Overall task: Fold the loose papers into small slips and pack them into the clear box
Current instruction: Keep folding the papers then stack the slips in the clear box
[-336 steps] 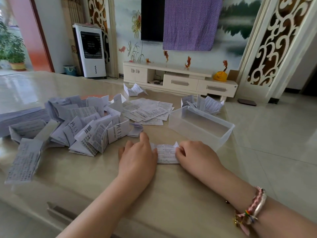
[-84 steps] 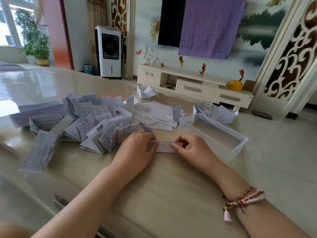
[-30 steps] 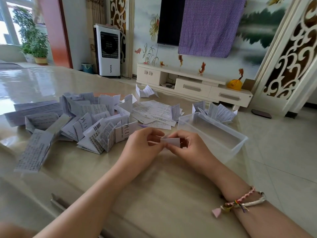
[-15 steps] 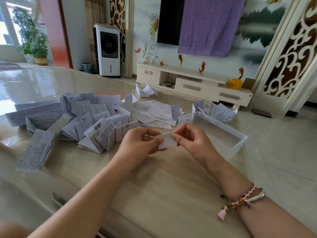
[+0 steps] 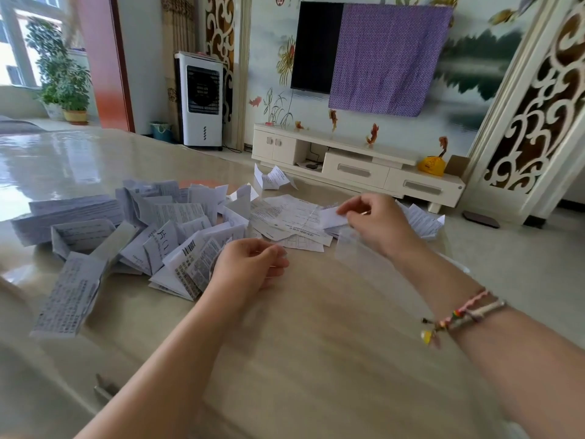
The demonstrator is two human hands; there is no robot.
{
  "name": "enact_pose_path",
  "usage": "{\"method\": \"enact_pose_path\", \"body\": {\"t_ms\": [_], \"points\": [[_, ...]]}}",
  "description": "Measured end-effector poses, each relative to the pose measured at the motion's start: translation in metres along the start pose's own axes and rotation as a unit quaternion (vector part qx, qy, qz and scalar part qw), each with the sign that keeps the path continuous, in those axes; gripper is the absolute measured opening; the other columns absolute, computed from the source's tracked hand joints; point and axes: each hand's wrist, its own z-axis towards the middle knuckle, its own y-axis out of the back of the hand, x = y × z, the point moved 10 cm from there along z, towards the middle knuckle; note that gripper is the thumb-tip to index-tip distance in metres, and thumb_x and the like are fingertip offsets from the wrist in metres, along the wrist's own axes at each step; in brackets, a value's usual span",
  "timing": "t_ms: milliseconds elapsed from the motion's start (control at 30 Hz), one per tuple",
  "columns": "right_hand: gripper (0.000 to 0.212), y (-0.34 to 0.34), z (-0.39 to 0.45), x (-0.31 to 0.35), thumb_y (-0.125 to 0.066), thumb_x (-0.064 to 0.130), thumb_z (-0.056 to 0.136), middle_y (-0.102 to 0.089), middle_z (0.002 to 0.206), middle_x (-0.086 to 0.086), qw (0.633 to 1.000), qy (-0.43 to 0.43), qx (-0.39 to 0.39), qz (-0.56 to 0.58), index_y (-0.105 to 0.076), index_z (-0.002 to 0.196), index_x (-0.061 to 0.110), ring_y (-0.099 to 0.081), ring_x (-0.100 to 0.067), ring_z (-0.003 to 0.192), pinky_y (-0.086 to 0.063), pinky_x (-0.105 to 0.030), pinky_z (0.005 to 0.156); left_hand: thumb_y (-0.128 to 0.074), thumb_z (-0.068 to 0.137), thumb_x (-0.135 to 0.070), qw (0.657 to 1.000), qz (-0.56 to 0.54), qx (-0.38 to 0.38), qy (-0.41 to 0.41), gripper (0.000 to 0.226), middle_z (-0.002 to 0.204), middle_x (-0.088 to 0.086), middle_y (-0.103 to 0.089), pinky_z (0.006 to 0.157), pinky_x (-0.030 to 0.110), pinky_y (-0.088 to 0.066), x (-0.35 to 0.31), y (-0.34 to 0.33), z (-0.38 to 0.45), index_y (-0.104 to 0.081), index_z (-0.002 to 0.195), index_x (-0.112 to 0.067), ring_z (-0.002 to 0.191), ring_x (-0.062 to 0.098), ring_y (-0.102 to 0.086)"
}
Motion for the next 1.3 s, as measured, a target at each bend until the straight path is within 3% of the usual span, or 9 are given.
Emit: {"method": "enact_pose_path", "body": {"t_ms": [67, 167, 300, 533, 700, 900, 1000, 1167, 1300], "points": [[0.020, 0.010, 0.024, -0.010, -0.050, 0.009, 0.095, -0.062, 0.090, 0.003, 0.997, -0.021, -0.006, -0.076, -0.069, 0.095, 0.015, -0.057, -0.014, 0.080, -0.044, -0.026, 0.066, -0.052, 0.095, -0.010, 1.000, -0.005, -0.005, 0.013, 0.021, 0.082, 0.006, -0.075, 0.082, 0.038, -0.057, 0.003, 0.000, 0.002, -0.072, 0.087, -0.011, 0.074, 0.016, -0.069], [0.027, 0.009, 0.056, -0.040, -0.047, 0.013, 0.094, -0.068, 0.102, -0.006, 0.983, -0.077, 0.024, -0.163, -0.068, 0.105, 0.002, -0.060, -0.031, 0.090, -0.048, -0.036, 0.077, -0.049, 0.095, -0.008, 1.000, 0.003, -0.005, 0.028, 0.024, 0.076, 0.002, -0.073, 0.064, 0.024, -0.056, 0.004, 0.000, 0.006, -0.072, 0.087, -0.012, 0.064, 0.011, -0.066], [0.021, -0.010, 0.073, -0.045, -0.049, 0.026, 0.093, -0.065, 0.117, -0.003, 0.955, -0.058, 0.060, -0.286, -0.068, 0.102, 0.023, -0.052, -0.031, 0.113, -0.045, -0.040, 0.096, -0.046, 0.096, -0.005, 0.998, -0.010, 0.006, 0.056, 0.028, 0.069, 0.004, -0.068, 0.049, 0.014, -0.049, 0.011, -0.003, 0.009, -0.064, 0.076, -0.013, 0.049, 0.003, -0.062], [0.030, -0.098, 0.064, 0.007, -0.062, 0.031, 0.088, -0.058, 0.109, -0.005, 0.926, 0.110, 0.160, -0.325, -0.058, 0.115, 0.018, -0.052, -0.025, 0.114, -0.041, -0.032, 0.086, -0.044, 0.095, -0.002, 0.998, -0.014, 0.010, 0.060, 0.027, 0.073, 0.007, -0.069, 0.052, 0.015, -0.051, 0.014, -0.002, 0.012, -0.064, 0.078, -0.009, 0.056, 0.008, -0.063], [0.042, -0.134, 0.061, 0.011, -0.057, 0.032, 0.090, -0.059, 0.118, -0.009, 0.879, 0.130, 0.189, -0.417, -0.046, 0.125, 0.011, -0.049, -0.029, 0.116, -0.035, -0.036, 0.092, -0.042, 0.094, 0.000, 0.999, -0.010, 0.009, 0.047, 0.028, 0.073, 0.007, -0.068, 0.052, 0.014, -0.051, 0.014, -0.003, 0.011, -0.064, 0.080, -0.008, 0.055, 0.006, -0.063], [0.030, -0.135, 0.062, 0.008, -0.050, 0.013, 0.091, -0.061, 0.114, -0.010, 0.857, 0.134, 0.156, -0.472, -0.044, 0.121, 0.010, -0.055, -0.029, 0.111, -0.034, -0.037, 0.098, -0.042, 0.095, 0.000, 0.999, -0.008, 0.015, 0.044, 0.030, 0.075, 0.008, -0.068, 0.053, 0.014, -0.051, 0.013, -0.002, 0.012, -0.063, 0.077, -0.010, 0.059, 0.010, -0.062], [0.022, -0.128, 0.060, 0.008, -0.044, 0.006, 0.093, -0.062, 0.112, -0.011, 0.865, 0.136, 0.125, -0.467, -0.052, 0.114, 0.009, -0.057, -0.031, 0.104, -0.038, -0.034, 0.084, -0.042, 0.094, 0.001, 0.999, -0.004, 0.014, 0.037, 0.030, 0.074, 0.008, -0.069, 0.054, 0.015, -0.052, 0.013, -0.002, 0.010, -0.064, 0.077, -0.009, 0.059, 0.009, -0.063], [0.019, -0.076, 0.067, 0.024, -0.043, 0.007, 0.093, -0.064, 0.084, -0.010, 0.954, 0.131, -0.032, -0.266, -0.062, 0.092, 0.007, -0.059, -0.030, 0.076, -0.043, -0.034, 0.062, -0.043, 0.093, 0.001, 1.000, -0.003, 0.012, 0.027, 0.029, 0.073, 0.007, -0.069, 0.056, 0.017, -0.053, 0.013, -0.002, 0.010, -0.064, 0.077, -0.010, 0.055, 0.006, -0.064], [0.020, -0.040, 0.031, 0.056, -0.048, 0.017, 0.098, -0.064, 0.071, -0.007, 0.951, 0.241, -0.076, -0.181, -0.065, 0.093, 0.008, -0.061, -0.028, 0.066, -0.049, -0.038, 0.059, -0.048, 0.091, 0.001, 1.000, 0.004, 0.012, 0.000, 0.022, 0.076, 0.007, -0.071, 0.061, 0.021, -0.054, 0.009, -0.001, 0.008, -0.064, 0.082, -0.011, 0.062, 0.011, -0.067]]}}
